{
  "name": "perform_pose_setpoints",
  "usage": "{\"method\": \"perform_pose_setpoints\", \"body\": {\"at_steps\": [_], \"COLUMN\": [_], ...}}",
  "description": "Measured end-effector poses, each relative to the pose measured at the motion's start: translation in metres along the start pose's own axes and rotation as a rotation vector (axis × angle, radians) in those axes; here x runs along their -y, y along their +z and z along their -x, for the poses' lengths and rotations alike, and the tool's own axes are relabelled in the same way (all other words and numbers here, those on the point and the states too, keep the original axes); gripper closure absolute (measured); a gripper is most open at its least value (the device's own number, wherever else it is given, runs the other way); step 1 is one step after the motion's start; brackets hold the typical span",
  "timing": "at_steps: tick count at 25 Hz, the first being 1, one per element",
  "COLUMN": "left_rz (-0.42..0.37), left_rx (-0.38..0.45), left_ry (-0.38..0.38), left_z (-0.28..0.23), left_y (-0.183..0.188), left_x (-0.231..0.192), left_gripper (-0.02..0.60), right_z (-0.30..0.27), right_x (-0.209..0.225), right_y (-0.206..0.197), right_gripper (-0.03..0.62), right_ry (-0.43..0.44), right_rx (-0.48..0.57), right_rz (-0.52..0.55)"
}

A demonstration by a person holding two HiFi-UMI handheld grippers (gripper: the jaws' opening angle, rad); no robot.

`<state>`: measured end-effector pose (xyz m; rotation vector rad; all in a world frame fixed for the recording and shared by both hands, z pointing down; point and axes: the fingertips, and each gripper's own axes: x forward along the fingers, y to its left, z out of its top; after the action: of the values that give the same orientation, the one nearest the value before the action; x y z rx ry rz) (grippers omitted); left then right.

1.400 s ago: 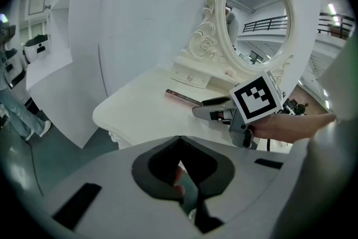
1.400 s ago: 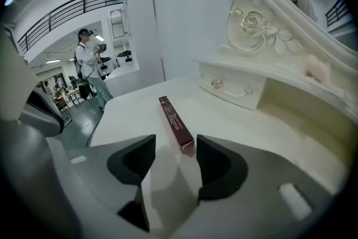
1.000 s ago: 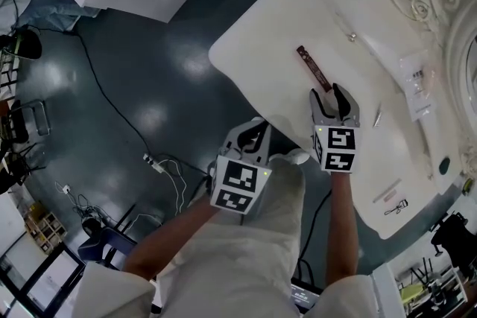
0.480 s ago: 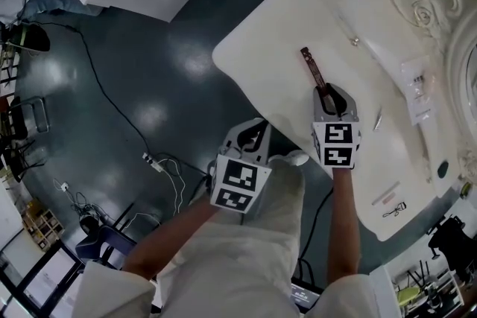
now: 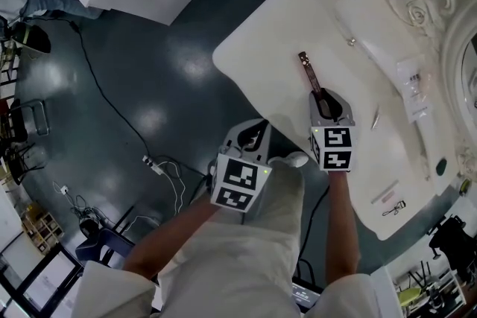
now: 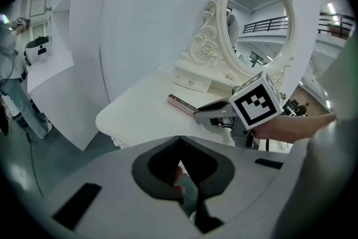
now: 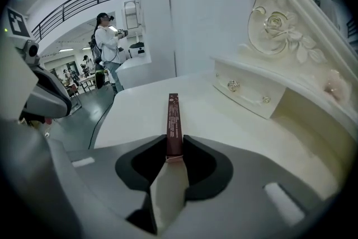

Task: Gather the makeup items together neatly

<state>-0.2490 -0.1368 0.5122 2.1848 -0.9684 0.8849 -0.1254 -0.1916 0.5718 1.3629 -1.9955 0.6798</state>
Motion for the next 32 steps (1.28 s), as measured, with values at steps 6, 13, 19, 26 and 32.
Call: {"method": "perform_pose_setpoints", "body": {"at_steps": [6, 13, 19, 26, 32], "left_rz": [-0.015, -0.041, -0.077, -0.093, -0.134], "left_rx": [0.007, 0.009, 0.006, 0.005, -0.002], "left_ry": [-0.008, -0.028, -0.051, -0.074, -0.109], "left_z": [0.003, 0.006, 0.01, 0.014, 0.012], "left_y": [0.003, 0.004, -0.001, -0.005, -0.006], "left_x": [0.006, 0.019, 0.031, 0.049, 0.072], "left_gripper": [0.577, 0.577, 0.577, 0.577, 0.577], "right_z": [0.015, 0.035, 0.055, 0.077, 0.097], "right_x": [-0.004, -0.008, -0.005, -0.004, 0.002], "right_y": [0.001, 0.0, -0.007, -0.02, -0.034], "right_gripper": [0.505, 0.505, 0.505, 0.505, 0.505], "right_ry": [-0.017, -0.039, -0.067, -0.096, -0.135], "right_rx": [0.028, 0.051, 0.07, 0.085, 0.093], "right_rz": [-0.018, -0.063, -0.09, -0.134, -0.146]}}
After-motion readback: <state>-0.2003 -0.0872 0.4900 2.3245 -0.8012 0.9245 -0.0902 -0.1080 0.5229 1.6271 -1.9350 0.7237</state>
